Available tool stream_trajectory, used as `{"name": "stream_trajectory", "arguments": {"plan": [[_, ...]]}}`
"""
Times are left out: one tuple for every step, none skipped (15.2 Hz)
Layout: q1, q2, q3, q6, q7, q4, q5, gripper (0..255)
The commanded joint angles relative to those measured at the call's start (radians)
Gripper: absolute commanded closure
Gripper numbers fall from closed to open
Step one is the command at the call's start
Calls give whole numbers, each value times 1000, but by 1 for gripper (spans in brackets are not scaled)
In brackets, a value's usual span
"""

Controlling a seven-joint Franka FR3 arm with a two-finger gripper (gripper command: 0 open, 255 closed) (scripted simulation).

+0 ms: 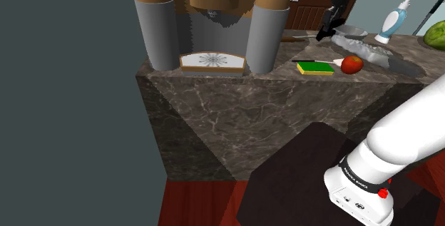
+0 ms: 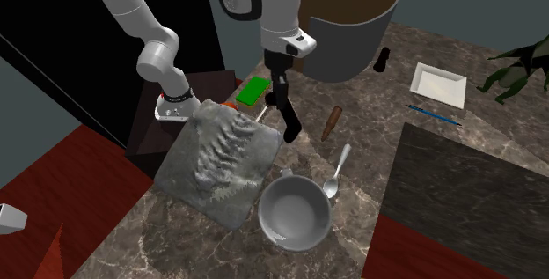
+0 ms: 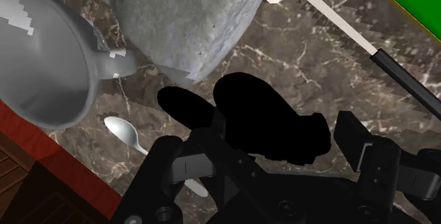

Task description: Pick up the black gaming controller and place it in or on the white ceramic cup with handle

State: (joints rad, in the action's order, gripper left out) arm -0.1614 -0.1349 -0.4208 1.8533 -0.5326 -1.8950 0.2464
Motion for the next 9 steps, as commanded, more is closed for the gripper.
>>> {"name": "stream_trajectory", "arguments": {"plan": [[2,3,2,-31,-5,34,-3,255],[2,3,2,-44,-7,48,-4,255],[2,4,3,-58,-10,63,-5,255],[3,6,3,-71,-13,77,-7,255],[3,6,3,-77,-14,83,-7,255],[-7,27,-13,-73,-42,104,-16,255],[-17,48,-29,-70,-70,126,-27,255],[-28,71,-45,-67,-99,150,-38,255],[-39,95,-60,-65,-128,174,-52,255]]}}
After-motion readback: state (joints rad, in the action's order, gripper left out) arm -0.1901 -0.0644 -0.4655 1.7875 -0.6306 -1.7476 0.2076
